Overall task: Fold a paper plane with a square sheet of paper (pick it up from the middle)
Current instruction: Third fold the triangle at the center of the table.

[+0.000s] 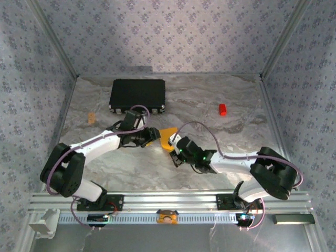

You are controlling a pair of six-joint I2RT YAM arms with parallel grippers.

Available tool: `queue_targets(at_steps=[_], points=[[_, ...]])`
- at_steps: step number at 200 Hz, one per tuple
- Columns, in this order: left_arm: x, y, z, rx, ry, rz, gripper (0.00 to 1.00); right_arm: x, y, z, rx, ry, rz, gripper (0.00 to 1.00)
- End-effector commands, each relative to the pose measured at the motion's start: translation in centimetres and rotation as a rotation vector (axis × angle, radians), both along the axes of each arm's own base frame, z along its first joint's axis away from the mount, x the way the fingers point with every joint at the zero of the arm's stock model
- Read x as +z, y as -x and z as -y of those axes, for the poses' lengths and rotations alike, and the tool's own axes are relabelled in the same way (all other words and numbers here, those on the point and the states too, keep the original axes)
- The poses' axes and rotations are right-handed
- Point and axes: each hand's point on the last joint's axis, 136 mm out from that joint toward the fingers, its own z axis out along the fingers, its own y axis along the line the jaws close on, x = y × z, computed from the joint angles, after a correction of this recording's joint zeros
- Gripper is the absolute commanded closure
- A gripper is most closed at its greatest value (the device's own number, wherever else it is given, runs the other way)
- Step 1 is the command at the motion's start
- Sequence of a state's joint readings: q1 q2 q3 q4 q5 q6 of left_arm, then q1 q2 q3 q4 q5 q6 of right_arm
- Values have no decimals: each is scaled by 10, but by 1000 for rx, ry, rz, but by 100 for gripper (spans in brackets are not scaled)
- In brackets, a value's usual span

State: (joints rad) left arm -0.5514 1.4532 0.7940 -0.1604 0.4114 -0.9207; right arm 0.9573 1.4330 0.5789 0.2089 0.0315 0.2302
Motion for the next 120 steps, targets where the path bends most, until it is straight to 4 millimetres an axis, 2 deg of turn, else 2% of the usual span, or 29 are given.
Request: queue_targets(at_steps=[1, 25, 48, 84, 120], points=[[16, -6, 4, -40, 15, 32, 51, -4, 29, -19, 73, -104, -287, 100], [22, -14, 15, -85, 35, 40, 58, -4, 38, -29, 120, -158, -367, 100], [18, -19, 26, -132, 46, 22, 66, -6, 40, -32, 128, -176, -391, 100], [-4, -23, 45, -201, 51, -38, 73, -4, 35, -29, 108, -195, -385, 100], [-42, -14, 61, -291, -39, -120, 81, -6, 28, -25, 82, -212, -376, 100]])
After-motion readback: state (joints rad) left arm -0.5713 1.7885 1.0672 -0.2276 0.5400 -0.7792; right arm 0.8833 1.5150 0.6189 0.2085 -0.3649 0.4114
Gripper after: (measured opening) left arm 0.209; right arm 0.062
